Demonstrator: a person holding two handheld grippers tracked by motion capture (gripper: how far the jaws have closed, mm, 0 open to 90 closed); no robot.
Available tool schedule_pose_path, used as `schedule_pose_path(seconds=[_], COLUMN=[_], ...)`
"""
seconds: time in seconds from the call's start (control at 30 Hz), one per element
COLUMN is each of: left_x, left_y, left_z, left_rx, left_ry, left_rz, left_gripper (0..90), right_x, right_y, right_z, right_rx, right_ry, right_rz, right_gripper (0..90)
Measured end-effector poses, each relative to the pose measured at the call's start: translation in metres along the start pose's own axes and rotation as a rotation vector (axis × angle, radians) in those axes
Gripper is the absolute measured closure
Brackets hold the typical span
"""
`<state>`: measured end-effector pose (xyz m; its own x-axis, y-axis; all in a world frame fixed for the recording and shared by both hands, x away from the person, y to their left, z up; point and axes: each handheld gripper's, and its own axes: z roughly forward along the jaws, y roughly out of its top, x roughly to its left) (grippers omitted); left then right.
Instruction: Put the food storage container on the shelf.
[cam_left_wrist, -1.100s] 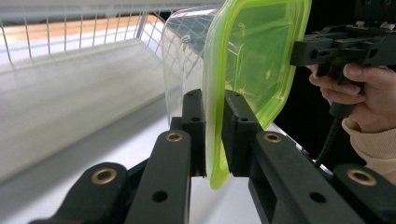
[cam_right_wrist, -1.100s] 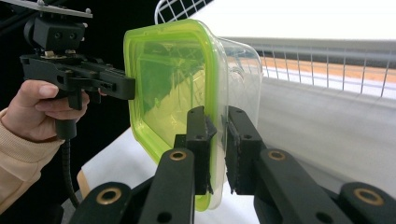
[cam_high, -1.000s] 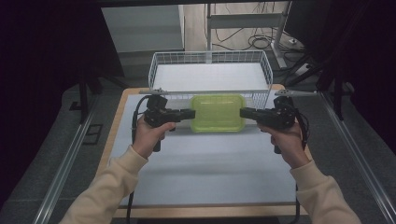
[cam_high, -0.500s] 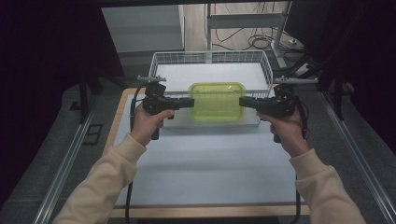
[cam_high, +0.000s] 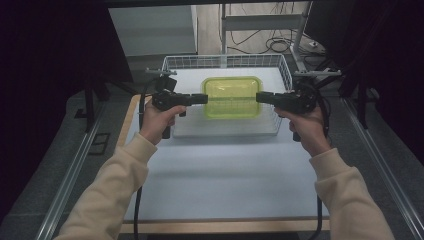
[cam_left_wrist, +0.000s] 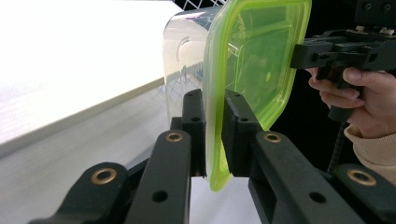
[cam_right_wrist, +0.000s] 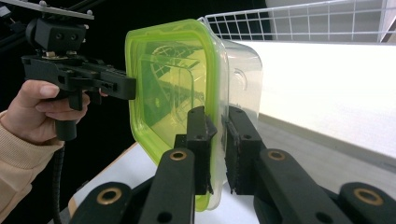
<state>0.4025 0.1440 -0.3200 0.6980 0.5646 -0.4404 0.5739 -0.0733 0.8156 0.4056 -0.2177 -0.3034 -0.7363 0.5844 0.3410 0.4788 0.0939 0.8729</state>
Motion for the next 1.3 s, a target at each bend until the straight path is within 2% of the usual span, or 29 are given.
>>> schedule_pose_path(seconds=[0.37, 0.57, 0.93, 1.13, 1.17, 1.3], left_x=[0.012, 0.021, 0.038, 0.045, 0.045, 0.050], left_y=[0.019, 0.026, 0.040, 0.041, 0.041, 0.042], left_z=[0.000, 0.002, 0.010, 0.016, 0.018, 0.021], left_rx=[0.000, -0.007, 0.007, 0.019, 0.013, 0.031], left_ry=[0.013, 0.025, 0.062, 0.083, 0.084, 0.096], left_rz=[-0.007, -0.019, -0.044, -0.064, -0.078, -0.079], left_gripper=[80.6, 80.4, 80.0, 80.0, 80.0, 79.9], right_x=[-0.006, -0.008, -0.022, -0.032, -0.034, -0.040], right_y=[0.017, 0.028, 0.040, 0.044, 0.045, 0.043], right_z=[0.010, 0.017, 0.033, 0.044, 0.045, 0.052], right_rx=[-0.005, 0.004, 0.019, 0.028, 0.031, 0.038], right_ry=[-0.005, -0.019, -0.040, -0.061, -0.063, -0.072], right_rz=[0.007, -0.008, 0.035, 0.061, 0.064, 0.078], right_gripper=[81.0, 81.0, 80.9, 80.6, 80.5, 80.4])
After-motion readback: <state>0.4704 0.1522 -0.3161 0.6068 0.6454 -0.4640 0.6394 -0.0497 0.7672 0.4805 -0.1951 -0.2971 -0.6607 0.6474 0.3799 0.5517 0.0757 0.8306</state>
